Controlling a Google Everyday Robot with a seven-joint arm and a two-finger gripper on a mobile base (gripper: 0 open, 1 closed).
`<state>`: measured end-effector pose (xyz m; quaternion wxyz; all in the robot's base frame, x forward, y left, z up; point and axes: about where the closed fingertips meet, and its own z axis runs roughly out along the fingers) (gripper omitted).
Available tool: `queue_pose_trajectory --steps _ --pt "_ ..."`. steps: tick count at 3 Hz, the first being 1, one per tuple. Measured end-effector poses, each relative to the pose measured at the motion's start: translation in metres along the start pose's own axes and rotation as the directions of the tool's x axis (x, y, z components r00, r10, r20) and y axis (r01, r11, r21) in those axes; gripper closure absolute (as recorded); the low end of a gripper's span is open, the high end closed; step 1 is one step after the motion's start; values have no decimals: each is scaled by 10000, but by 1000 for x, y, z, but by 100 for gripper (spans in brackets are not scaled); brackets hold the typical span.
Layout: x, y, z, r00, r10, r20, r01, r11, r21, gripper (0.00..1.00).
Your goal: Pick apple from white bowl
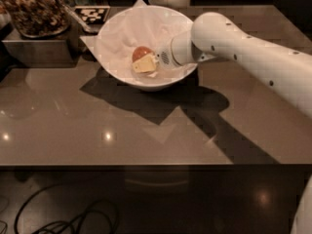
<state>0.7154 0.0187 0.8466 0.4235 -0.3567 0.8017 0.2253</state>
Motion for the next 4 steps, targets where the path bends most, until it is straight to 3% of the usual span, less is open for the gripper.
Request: queue_pose_trajectory --steps 1,2,3,4 --pt "-5 -1 -9 9995 45 320 -30 9989 -461 100" --pt "-12 -14 -49 9843 548 1678 -194 9785 -2054 100" --pt "-36 -26 -94 9570 758 2799 197 9461 -3234 100" --pt "-59 -23 -136 9423 501 3309 917 9123 -3991 100"
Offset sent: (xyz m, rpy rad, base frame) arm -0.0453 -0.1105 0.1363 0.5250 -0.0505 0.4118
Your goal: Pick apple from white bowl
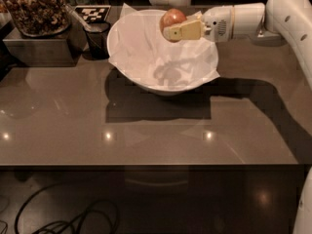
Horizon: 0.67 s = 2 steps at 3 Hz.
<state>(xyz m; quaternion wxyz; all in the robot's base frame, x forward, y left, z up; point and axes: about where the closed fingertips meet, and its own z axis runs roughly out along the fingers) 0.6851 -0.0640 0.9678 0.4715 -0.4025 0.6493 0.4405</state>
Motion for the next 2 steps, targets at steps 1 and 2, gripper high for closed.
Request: queue_pose_trajectory --steps 1,2 --pt "-19 17 -15 9996 -264 36 266 9964 -803 100" --pt "-20 24 -20 9999 -120 3 119 9927 -1202 100"
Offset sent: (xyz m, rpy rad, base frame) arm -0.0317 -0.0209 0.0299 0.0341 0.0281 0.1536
